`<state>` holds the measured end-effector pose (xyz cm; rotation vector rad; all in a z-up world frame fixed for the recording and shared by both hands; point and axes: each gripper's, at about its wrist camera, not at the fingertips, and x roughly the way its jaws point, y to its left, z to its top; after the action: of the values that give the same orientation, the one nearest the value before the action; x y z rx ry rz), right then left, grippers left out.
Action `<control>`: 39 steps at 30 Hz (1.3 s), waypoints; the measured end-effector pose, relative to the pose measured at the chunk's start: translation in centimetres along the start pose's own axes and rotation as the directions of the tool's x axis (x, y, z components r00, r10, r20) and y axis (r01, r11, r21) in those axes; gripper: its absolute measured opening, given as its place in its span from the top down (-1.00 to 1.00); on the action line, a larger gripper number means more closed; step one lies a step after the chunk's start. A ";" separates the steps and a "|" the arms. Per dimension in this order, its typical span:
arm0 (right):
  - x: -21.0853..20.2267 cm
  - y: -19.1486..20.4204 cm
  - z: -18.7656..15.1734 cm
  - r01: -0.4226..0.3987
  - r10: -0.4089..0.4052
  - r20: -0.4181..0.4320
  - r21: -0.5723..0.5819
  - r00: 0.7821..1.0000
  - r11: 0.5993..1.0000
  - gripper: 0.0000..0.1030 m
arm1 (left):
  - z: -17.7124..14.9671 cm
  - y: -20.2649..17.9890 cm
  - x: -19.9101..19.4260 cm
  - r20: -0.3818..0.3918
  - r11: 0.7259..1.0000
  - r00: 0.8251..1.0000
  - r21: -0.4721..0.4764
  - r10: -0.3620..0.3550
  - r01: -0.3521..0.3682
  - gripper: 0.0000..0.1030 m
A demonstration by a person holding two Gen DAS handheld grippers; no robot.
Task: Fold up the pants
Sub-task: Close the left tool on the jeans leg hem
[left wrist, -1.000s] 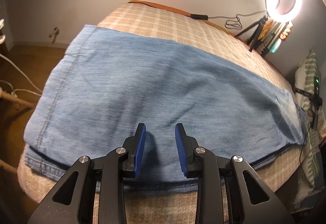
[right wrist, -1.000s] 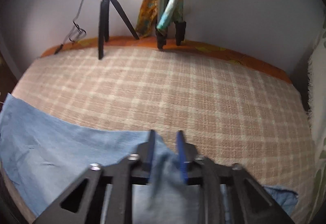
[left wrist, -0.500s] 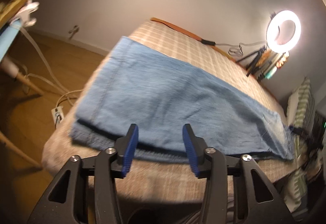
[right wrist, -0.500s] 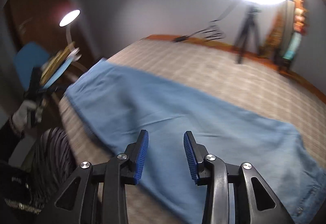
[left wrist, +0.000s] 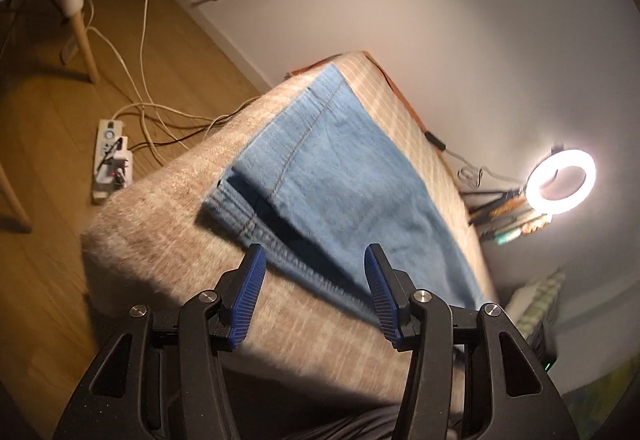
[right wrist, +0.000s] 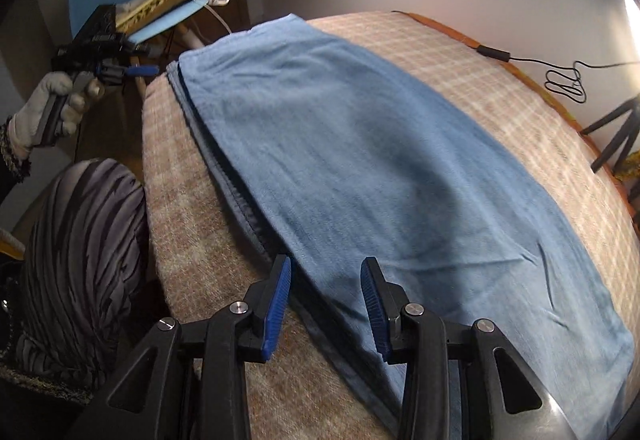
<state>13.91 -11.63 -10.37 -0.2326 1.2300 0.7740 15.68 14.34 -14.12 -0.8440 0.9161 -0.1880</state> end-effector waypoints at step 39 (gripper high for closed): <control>-4.1 1.1 -0.8 -0.002 -0.012 0.112 0.125 0.994 0.992 0.16 | -0.2 3.4 0.5 0.123 0.984 0.992 -0.177 -0.013 0.035 -0.10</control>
<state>12.12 -12.94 -6.67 -0.0880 1.1661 0.6936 15.15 16.25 -16.93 -1.0219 0.8173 -0.0746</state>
